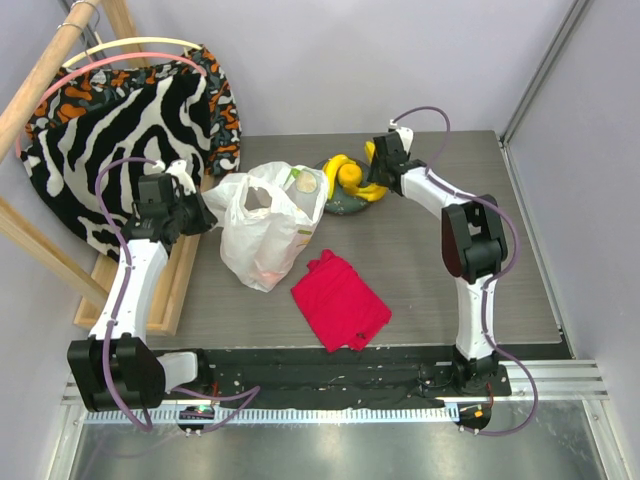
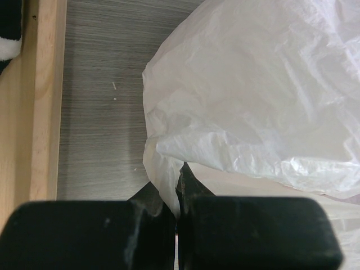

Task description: Place the fruits into the plastic bag

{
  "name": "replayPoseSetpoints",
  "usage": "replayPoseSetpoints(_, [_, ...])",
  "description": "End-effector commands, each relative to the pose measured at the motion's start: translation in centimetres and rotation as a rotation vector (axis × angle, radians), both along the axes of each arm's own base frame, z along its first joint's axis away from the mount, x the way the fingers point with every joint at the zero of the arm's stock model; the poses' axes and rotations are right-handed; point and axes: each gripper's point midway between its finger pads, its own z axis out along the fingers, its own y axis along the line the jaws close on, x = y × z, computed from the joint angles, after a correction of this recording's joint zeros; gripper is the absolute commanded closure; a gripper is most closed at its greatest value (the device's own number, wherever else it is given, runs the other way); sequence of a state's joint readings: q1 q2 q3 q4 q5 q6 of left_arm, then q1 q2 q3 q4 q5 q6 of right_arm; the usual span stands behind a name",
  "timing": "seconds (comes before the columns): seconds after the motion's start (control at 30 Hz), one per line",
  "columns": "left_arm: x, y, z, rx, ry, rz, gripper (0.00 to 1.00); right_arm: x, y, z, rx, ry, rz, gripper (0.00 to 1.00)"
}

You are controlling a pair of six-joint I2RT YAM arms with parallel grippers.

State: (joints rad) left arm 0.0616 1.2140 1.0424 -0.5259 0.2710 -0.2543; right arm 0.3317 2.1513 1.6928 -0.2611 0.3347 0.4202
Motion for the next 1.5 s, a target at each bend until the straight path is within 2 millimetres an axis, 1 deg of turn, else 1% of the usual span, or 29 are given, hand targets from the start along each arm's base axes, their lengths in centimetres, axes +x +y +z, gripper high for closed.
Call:
replayPoseSetpoints(0.0, [0.0, 0.2, 1.2, 0.006, -0.048, 0.003, 1.0, -0.6, -0.7, 4.5, -0.002, -0.103, 0.004, 0.73])
replayPoseSetpoints(0.03, [0.0, 0.2, 1.2, 0.006, -0.048, 0.003, 1.0, -0.9, -0.4, 4.5, 0.017, -0.101, 0.024, 0.73])
replayPoseSetpoints(0.07, [0.0, 0.2, 1.3, 0.007, -0.051, 0.004, 1.0, -1.1, -0.1, 5.7, 0.041, -0.131, 0.037, 0.73])
replayPoseSetpoints(0.1, [0.0, 0.2, 1.3, 0.007, -0.049, 0.004, 1.0, -1.8, 0.0, 4.9, 0.047, -0.113, 0.05, 0.73])
replayPoseSetpoints(0.17, [0.0, 0.3, 1.2, 0.008, -0.049, 0.005, 1.0, -2.3, 0.5, 5.8, 0.08, -0.134, 0.086, 0.73])
replayPoseSetpoints(0.2, [0.0, 0.3, 1.3, 0.008, -0.051, 0.005, 1.0, -3.0, 0.4, 6.7, 0.085, -0.149, 0.095, 0.72])
replayPoseSetpoints(0.27, [0.0, 0.2, 1.2, 0.007, -0.049, 0.003, 1.0, -3.5, 0.4, 8.1, 0.089, -0.183, 0.107, 0.72])
replayPoseSetpoints(0.4, [0.0, 0.1, 1.4, 0.003, -0.057, -0.001, 1.0, -4.8, -0.4, 12.4, 0.075, -0.269, 0.124, 0.74])
replayPoseSetpoints(0.47, [0.0, 0.1, 1.5, 0.002, -0.058, 0.001, 1.0, -5.2, -0.5, 14.0, 0.078, -0.311, 0.136, 0.77])
replayPoseSetpoints(0.5, [0.0, 0.1, 1.5, 0.002, -0.06, 0.001, 1.0, -5.6, -0.3, 14.1, 0.086, -0.319, 0.15, 0.77])
replayPoseSetpoints(0.53, [-0.1, 0.0, 1.5, 0.001, -0.06, -0.001, 1.0, -6.3, -0.3, 16.1, 0.11, -0.365, 0.161, 0.78])
replayPoseSetpoints(0.57, [0.0, 0.0, 1.6, 0.0, -0.063, -0.003, 1.0, -6.2, 0.1, 17.7, 0.138, -0.428, 0.177, 0.78])
replayPoseSetpoints(0.6, [0.0, 0.0, 1.6, -0.002, -0.064, -0.003, 1.0, -6.9, 0.7, 17.9, 0.168, -0.444, 0.211, 0.79])
replayPoseSetpoints(0.67, [0.0, -0.2, 1.6, -0.009, -0.067, -0.009, 1.0, -7.8, 1.2, 21.7, 0.237, -0.56, 0.238, 0.8])
replayPoseSetpoints(0.7, [0.0, -0.2, 1.6, -0.012, -0.066, -0.011, 1.0, -8.3, 1.7, 22.3, 0.26, -0.581, 0.26, 0.8])
replayPoseSetpoints(0.73, [0.0, -0.3, 1.7, -0.015, -0.069, -0.014, 1.0, -8.7, 1.8, 24.4, 0.293, -0.638, 0.26, 0.81])
replayPoseSetpoints(0.77, [-0.1, -0.3, 1.7, -0.018, -0.07, -0.016, 1.0, -8.9, 2.0, 25.4, 0.308, -0.664, 0.263, 0.81])
replayPoseSetpoints(0.9, [-0.1, -0.5, 1.9, -0.022, -0.079, -0.022, 1.0, -10.1, 4.5, 29.3, 0.359, -0.767, 0.307, 0.83])
replayPoseSetpoints(0.93, [-0.1, -0.5, 1.9, -0.022, -0.079, -0.023, 1.0, -10.7, 5.9, 30.3, 0.371, -0.795, 0.33, 0.83])
replayPoseSetpoints(1.0, [-0.1, -0.6, 1.9, -0.027, -0.078, -0.026, 1.0, -11.2, 7.8, 31.5, 0.352, -0.826, 0.364, 0.83])
replayPoseSetpoints(1.03, [-0.1, -0.6, 1.9, -0.026, -0.079, -0.025, 1.0, -11.9, 9.6, 32.0, 0.359, -0.835, 0.391, 0.83])
replayPoseSetpoints(1.1, [-0.2, -0.6, 1.8, -0.029, -0.078, -0.028, 1.0, -11.7, 11.5, 32.2, 0.329, -0.842, 0.418, 0.83])
replayPoseSetpoints(1.13, [-0.1, -0.7, 1.9, -0.028, -0.079, -0.029, 1.0, -12.1, 13.2, 31.8, 0.327, -0.824, 0.442, 0.83])
replayPoseSetpoints(1.2, [-0.2, -0.6, 1.9, -0.03, -0.079, -0.027, 1.0, -12.1, 15.3, 31.9, 0.305, -0.819, 0.481, 0.84])
replayPoseSetpoints(1.23, [-0.2, -0.7, 1.8, -0.031, -0.079, -0.029, 1.0, -13.0, 16.8, 31.9, 0.306, -0.815, 0.514, 0.84])
replayPoseSetpoints(1.33, [-0.2, -0.6, 1.9, -0.029, -0.081, -0.027, 1.0, -14.6, 18.9, 32.5, 0.306, -0.84, 0.58, 0.84])
replayPoseSetpoints(1.37, [-0.2, -0.6, 2.0, -0.027, -0.082, -0.026, 1.0, -15.7, 20.2, 32.4, 0.318, -0.836, 0.629, 0.84])
replayPoseSetpoints(1.43, [-0.2, -0.6, 2.0, -0.03, -0.082, -0.024, 1.0, -17.3, 20.9, 32.8, 0.324, -0.846, 0.679, 0.84])
replayPoseSetpoints(1.47, [-0.2, -0.6, 2.0, -0.029, -0.082, -0.024, 1.0, -18.4, 21.8, 31.8, 0.325, -0.825, 0.713, 0.84])
